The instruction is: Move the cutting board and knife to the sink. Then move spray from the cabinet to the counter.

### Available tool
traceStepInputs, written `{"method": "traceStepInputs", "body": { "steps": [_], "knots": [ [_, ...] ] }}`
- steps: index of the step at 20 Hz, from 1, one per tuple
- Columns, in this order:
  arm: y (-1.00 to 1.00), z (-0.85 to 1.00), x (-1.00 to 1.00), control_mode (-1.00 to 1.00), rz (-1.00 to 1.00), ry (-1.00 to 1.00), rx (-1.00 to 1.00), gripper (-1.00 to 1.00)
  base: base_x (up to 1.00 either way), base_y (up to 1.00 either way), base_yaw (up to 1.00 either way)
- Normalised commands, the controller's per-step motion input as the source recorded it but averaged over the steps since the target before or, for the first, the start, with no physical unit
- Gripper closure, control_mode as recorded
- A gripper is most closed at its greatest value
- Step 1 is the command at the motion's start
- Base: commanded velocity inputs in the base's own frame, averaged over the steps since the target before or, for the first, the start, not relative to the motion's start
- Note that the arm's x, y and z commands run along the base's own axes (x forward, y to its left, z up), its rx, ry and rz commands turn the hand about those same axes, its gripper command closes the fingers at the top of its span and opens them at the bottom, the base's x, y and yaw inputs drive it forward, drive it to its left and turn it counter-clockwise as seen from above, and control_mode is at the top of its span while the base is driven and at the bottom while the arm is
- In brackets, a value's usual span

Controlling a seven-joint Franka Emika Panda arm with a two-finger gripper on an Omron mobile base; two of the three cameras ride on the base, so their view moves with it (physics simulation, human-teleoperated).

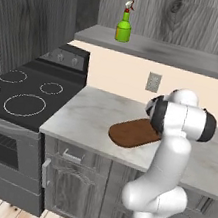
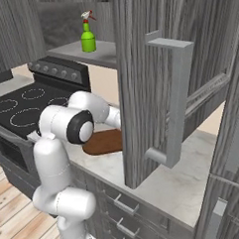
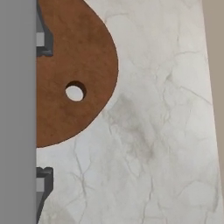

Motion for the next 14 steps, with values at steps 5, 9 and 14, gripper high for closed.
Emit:
{"method": "traceStepInputs", "body": {
  "steps": [5, 9, 14],
  "knots": [
    [-0.21, -0.25, 0.08, -1.00, 0.00, 0.00, 0.00, -1.00, 0.00, 0.00, 0.00],
    [-0.13, -0.18, 0.19, -1.00, 0.00, 0.00, 0.00, -1.00, 0.00, 0.00, 0.00],
    [-0.09, -0.12, 0.18, -1.00, 0.00, -0.03, 0.00, -1.00, 0.00, 0.00, 0.00]
  ]
}}
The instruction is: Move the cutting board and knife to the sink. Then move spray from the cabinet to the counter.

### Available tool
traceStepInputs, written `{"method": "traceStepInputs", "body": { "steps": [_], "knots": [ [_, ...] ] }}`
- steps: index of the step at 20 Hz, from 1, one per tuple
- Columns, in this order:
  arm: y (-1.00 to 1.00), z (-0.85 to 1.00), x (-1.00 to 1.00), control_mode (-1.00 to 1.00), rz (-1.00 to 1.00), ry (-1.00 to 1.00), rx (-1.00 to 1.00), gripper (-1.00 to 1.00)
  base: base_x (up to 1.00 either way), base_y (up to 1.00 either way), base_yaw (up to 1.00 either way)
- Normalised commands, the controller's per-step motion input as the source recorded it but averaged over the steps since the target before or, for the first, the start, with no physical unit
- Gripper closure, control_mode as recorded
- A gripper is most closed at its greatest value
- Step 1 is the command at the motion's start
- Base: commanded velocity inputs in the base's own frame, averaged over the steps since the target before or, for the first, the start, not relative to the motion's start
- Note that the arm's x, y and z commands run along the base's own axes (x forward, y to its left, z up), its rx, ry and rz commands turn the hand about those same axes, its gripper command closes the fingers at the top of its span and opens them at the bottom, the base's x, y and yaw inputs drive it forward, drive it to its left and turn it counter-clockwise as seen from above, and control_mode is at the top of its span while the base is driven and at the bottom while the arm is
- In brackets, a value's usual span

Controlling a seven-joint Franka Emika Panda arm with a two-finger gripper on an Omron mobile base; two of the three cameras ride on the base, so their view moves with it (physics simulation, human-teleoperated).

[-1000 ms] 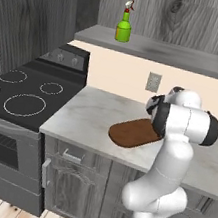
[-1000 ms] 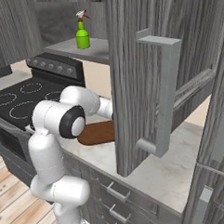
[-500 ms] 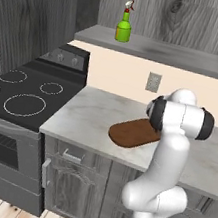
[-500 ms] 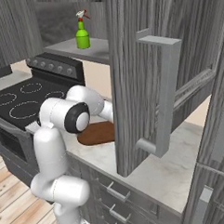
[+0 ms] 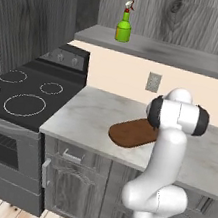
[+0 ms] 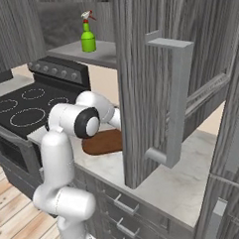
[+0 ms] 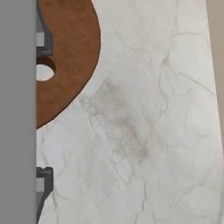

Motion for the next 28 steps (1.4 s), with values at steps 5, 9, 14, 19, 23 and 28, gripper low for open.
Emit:
{"method": "traceStepInputs", "body": {
  "steps": [5, 9, 14, 19, 23, 28],
  "knots": [
    [0.00, 0.00, 0.26, -1.00, 0.00, -0.02, 0.00, -1.00, 0.00, 0.00, 0.00],
    [0.00, -0.01, 0.30, -1.00, 0.00, 0.00, 0.00, -1.00, 0.00, 0.00, 0.00],
    [0.00, -0.12, 0.45, -1.00, 0.00, 0.00, 0.00, -1.00, 0.00, 0.00, 0.00],
    [0.00, -0.18, 0.42, -1.00, 0.00, 0.00, 0.00, -1.00, 0.00, 0.00, 0.00],
    [0.00, -0.25, 0.23, -1.00, 0.00, 0.00, 0.03, -1.00, 0.00, 0.00, 0.00],
    [0.00, -0.39, 0.11, -1.00, 0.00, 0.00, 0.03, -1.00, 0.00, 0.00, 0.00]
  ]
}}
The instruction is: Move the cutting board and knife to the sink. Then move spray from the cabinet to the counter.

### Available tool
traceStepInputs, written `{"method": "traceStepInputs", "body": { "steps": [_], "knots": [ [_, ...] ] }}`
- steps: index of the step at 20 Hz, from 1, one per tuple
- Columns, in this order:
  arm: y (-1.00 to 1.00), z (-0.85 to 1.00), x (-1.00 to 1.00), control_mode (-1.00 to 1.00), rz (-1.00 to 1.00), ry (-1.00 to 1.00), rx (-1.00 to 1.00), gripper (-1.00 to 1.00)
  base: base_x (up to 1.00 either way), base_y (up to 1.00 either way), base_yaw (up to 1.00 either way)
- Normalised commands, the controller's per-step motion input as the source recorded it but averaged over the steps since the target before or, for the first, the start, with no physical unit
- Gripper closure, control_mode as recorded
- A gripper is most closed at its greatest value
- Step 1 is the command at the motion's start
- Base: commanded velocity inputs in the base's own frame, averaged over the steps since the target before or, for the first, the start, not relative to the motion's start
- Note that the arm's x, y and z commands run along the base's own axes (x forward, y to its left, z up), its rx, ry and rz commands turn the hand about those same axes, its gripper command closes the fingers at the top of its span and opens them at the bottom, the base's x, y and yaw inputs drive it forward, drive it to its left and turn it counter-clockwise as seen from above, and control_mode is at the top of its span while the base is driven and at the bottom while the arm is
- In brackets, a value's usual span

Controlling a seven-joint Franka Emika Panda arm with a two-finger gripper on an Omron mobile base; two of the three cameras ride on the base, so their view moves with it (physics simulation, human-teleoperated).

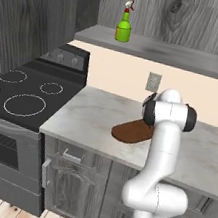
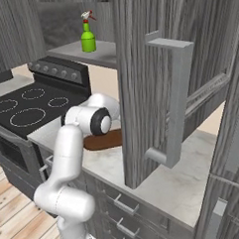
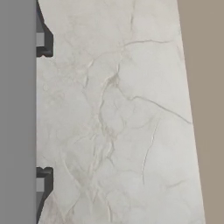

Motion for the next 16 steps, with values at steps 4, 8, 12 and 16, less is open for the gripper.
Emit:
{"method": "traceStepInputs", "body": {
  "steps": [4, 8, 12, 16],
  "knots": [
    [0.05, -0.44, -0.13, -1.00, -0.01, 0.00, 0.04, -1.00, 0.00, 0.00, 0.00],
    [0.26, -0.42, -0.44, -1.00, -0.02, 0.00, 0.04, -1.00, 0.00, 0.00, 0.00],
    [0.34, -0.28, -0.72, -1.00, -0.06, 0.00, 0.03, -1.00, 0.00, 0.00, 0.00],
    [0.49, -0.19, -0.74, -1.00, -0.09, 0.00, 0.03, -1.00, 0.00, 0.00, 0.00]
  ]
}}
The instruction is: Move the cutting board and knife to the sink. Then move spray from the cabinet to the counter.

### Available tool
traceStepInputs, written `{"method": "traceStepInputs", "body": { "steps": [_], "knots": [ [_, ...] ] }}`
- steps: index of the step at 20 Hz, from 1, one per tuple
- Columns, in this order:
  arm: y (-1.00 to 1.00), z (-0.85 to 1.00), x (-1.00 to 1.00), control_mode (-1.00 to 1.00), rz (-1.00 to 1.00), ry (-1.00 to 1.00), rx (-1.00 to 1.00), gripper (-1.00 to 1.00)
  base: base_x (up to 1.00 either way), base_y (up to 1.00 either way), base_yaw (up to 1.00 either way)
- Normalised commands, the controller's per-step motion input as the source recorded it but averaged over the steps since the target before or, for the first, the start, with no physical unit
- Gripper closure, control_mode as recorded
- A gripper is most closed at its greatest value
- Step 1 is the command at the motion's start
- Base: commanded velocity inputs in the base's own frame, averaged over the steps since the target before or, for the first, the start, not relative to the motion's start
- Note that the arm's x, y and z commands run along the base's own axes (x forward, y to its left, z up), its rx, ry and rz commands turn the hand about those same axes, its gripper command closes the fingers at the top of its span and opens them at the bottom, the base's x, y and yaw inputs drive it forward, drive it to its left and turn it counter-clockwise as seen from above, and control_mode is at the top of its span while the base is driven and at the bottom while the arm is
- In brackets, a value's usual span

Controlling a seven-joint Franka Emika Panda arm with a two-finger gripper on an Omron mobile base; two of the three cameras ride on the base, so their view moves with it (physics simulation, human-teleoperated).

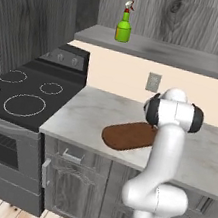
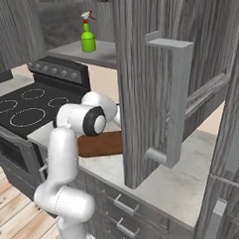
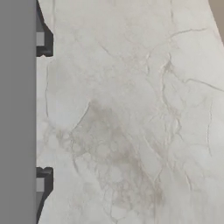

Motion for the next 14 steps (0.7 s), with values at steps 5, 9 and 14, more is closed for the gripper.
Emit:
{"method": "traceStepInputs", "body": {
  "steps": [5, 9, 14],
  "knots": [
    [0.73, -0.21, -0.54, -1.00, -0.09, 0.00, 0.01, -1.00, 0.00, 0.00, 0.00],
    [0.86, -0.21, -0.23, -1.00, -0.07, 0.00, 0.02, -1.00, 0.00, 0.00, 0.00],
    [0.86, -0.15, -0.23, -1.00, -0.06, 0.00, 0.04, -1.00, 0.00, 0.00, 0.00]
  ]
}}
